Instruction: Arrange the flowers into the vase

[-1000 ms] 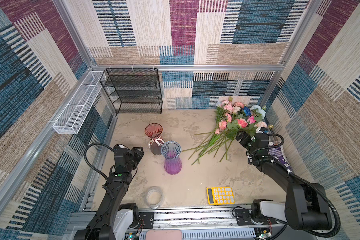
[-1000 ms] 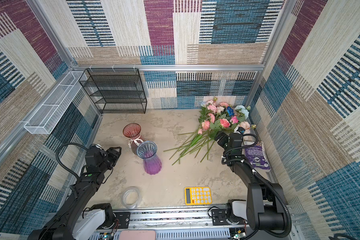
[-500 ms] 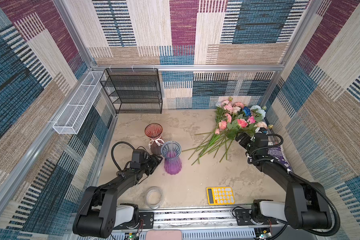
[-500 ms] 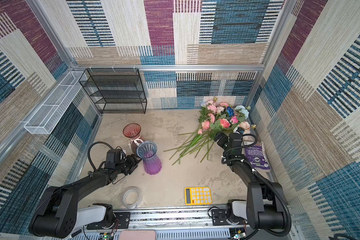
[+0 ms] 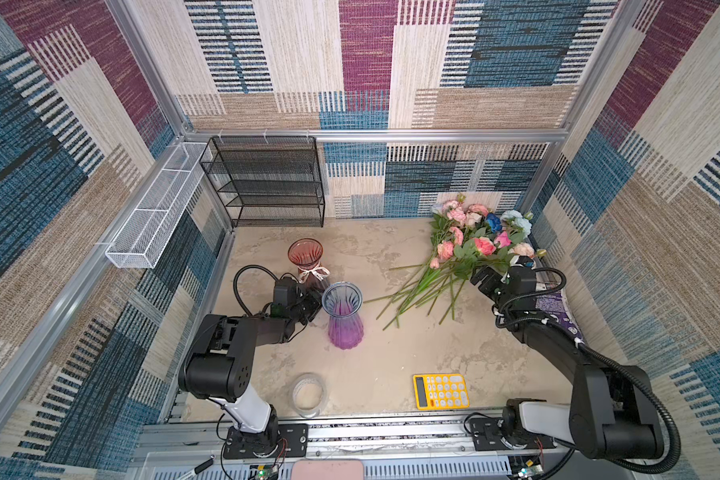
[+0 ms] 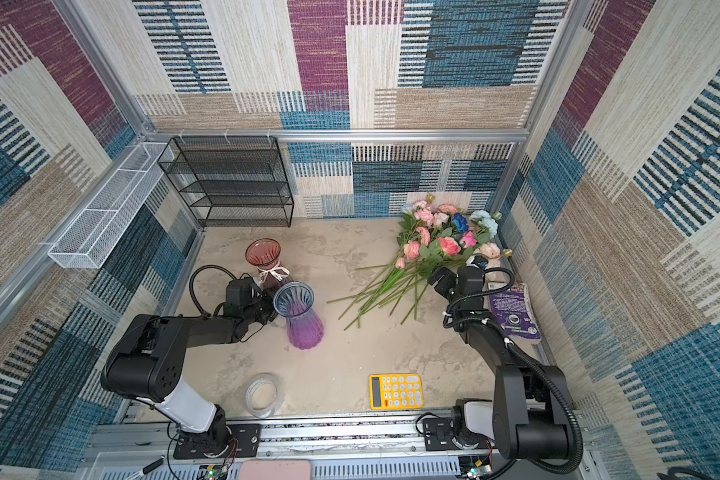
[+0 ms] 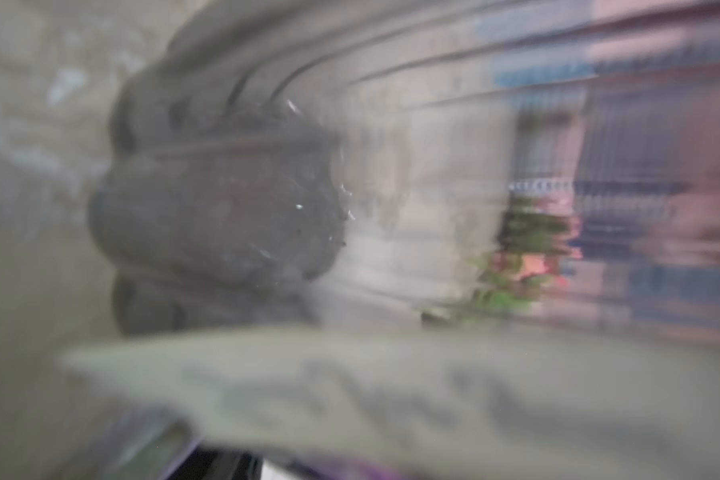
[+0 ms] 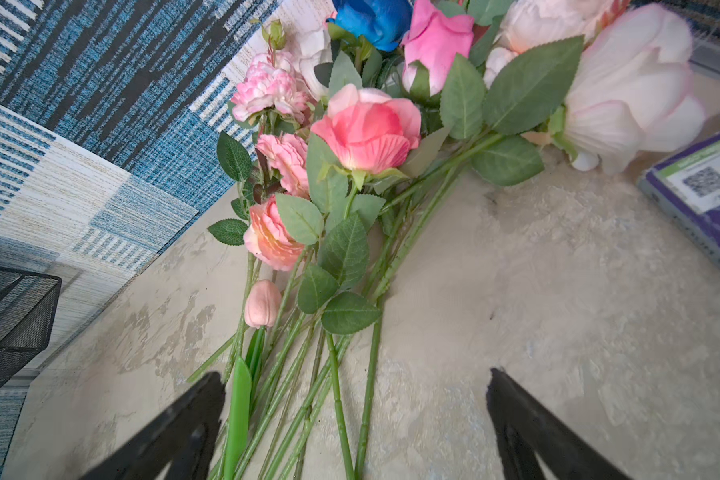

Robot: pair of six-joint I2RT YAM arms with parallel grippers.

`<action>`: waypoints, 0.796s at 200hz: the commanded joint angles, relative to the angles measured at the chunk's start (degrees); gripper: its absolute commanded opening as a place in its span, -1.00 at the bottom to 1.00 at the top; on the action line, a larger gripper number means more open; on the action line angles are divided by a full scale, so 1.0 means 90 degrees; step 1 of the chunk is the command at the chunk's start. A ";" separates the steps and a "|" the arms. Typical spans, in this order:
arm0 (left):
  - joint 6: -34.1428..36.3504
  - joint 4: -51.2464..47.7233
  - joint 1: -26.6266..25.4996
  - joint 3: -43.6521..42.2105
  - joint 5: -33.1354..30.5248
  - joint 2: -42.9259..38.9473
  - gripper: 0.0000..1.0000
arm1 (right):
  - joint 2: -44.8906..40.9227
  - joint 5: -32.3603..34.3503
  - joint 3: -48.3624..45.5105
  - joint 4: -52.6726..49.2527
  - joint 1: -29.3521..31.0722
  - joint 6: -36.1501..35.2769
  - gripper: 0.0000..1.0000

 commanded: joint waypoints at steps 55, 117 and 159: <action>-0.0268 0.0742 0.0546 0.1536 -0.0045 0.1389 0.02 | -0.0096 -0.0065 -0.0013 0.0046 0.0003 0.0011 0.99; -0.0432 0.0482 0.0474 0.1444 -0.0115 0.0891 0.07 | -0.0284 -0.0304 -0.0015 -0.0007 0.0007 0.0152 0.99; -0.0638 -0.0187 0.0075 -0.0123 -0.0869 -0.0644 0.07 | -0.0428 -0.0397 -0.0080 -0.0080 0.0005 0.0222 0.99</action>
